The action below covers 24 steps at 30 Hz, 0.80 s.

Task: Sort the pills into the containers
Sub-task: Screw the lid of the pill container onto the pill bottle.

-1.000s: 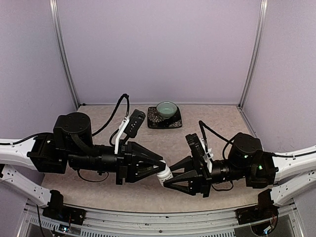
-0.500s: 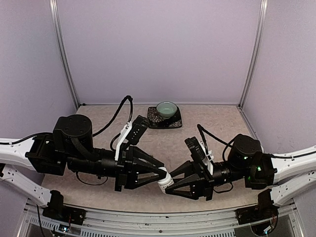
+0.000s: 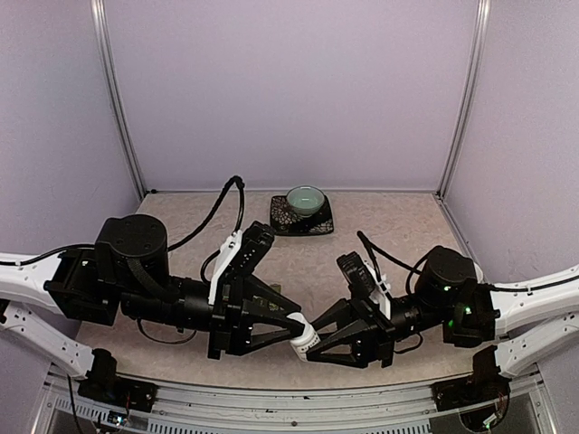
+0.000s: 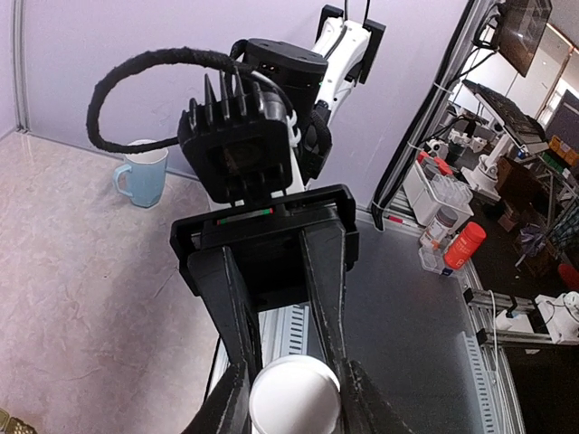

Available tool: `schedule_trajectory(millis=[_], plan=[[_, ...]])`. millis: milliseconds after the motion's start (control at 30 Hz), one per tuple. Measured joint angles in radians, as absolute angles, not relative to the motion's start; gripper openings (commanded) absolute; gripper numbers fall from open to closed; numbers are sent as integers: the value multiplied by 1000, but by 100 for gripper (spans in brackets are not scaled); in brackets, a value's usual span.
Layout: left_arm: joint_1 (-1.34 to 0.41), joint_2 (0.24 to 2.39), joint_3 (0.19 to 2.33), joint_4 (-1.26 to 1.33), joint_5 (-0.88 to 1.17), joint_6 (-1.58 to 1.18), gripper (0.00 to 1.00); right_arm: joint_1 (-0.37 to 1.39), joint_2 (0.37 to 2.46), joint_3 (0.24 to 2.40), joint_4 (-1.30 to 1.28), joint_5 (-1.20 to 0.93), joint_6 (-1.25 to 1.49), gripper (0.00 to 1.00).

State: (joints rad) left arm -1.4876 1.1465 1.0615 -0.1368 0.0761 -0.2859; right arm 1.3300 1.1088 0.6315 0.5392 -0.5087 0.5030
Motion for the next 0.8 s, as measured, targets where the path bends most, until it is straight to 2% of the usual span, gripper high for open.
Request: schedule_trajectory(millis=[233, 367, 400, 600, 800], plan=[[-1496, 1132, 1029, -144, 110, -263, 39, 1314, 1129, 624, 637, -559, 545, 27], [-1502, 1116, 1002, -156, 134, -256, 46, 1307, 1134, 624, 686, -573, 554, 27], [-1504, 1113, 997, -159, 136, -255, 50, 1306, 1137, 624, 695, -576, 556, 27], [-1505, 1072, 985, -175, 80, -263, 97, 1306, 1148, 624, 704, -571, 551, 27], [-1505, 1028, 977, -172, -68, -325, 99, 1306, 1144, 624, 638, -468, 490, 26]])
